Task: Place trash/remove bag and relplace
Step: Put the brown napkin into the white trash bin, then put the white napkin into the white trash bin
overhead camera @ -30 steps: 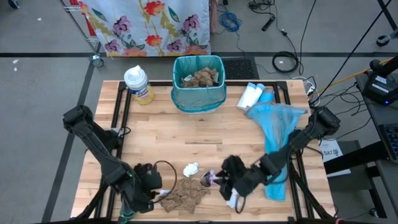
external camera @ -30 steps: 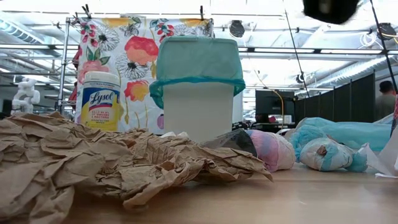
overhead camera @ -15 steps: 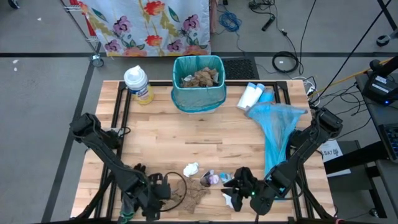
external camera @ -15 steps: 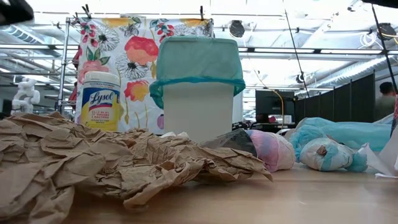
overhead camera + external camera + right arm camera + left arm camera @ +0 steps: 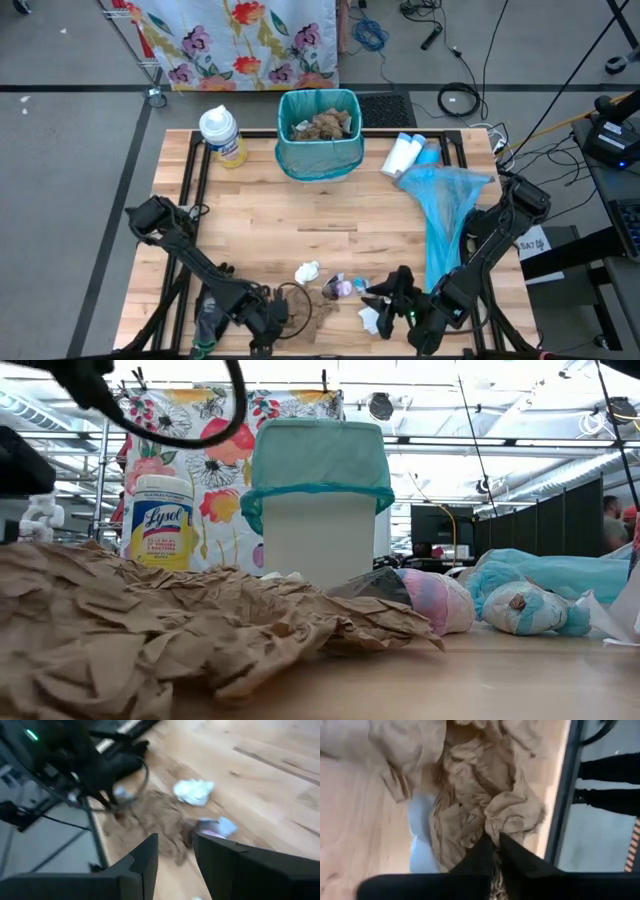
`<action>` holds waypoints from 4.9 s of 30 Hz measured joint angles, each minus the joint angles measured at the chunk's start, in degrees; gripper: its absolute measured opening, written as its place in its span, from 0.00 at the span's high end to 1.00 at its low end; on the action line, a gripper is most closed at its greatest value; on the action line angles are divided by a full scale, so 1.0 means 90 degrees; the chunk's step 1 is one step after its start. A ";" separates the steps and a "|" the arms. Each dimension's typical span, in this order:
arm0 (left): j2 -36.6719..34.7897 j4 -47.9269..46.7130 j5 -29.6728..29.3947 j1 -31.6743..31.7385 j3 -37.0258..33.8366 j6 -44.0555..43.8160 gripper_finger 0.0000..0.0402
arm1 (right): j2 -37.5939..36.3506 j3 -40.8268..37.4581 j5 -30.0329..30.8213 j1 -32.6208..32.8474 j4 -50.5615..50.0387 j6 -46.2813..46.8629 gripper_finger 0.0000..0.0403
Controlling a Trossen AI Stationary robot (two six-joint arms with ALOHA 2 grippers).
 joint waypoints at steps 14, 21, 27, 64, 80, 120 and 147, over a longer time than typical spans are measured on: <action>-0.0844 -0.0784 -0.0689 0.0784 0.0787 0.0045 1.00 | -0.0607 -0.1728 -0.0548 -0.0116 0.1436 -0.0916 0.71; -0.1396 -0.1115 -0.1169 0.1441 0.1037 0.0487 1.00 | -0.1698 -0.3534 -0.2692 -0.0885 0.4321 -0.2859 0.71; -0.1708 -0.1790 -0.1302 0.2250 0.1450 0.0920 1.00 | -0.2412 -0.4645 -0.3821 -0.1808 0.5340 -0.3259 0.76; -0.1495 -0.2710 -0.0909 0.7982 0.4609 0.6525 0.73 | -0.3264 -0.5578 -0.5112 -0.3778 0.5347 -0.2366 0.85; -0.1542 -0.4117 -0.0843 0.6125 0.4541 0.5818 0.68 | -0.3264 -0.5574 -0.5159 -0.3777 0.5365 -0.2189 0.85; 0.0405 0.0402 -0.0927 0.2641 0.0034 -0.0829 0.69 | -0.3259 -0.5569 -0.5529 -0.3181 0.5359 -0.1643 0.85; -0.1488 -0.2907 -0.2389 0.4101 0.3038 0.2120 1.00 | -0.3256 -0.5571 -0.5252 -0.2893 0.5294 -0.1411 0.85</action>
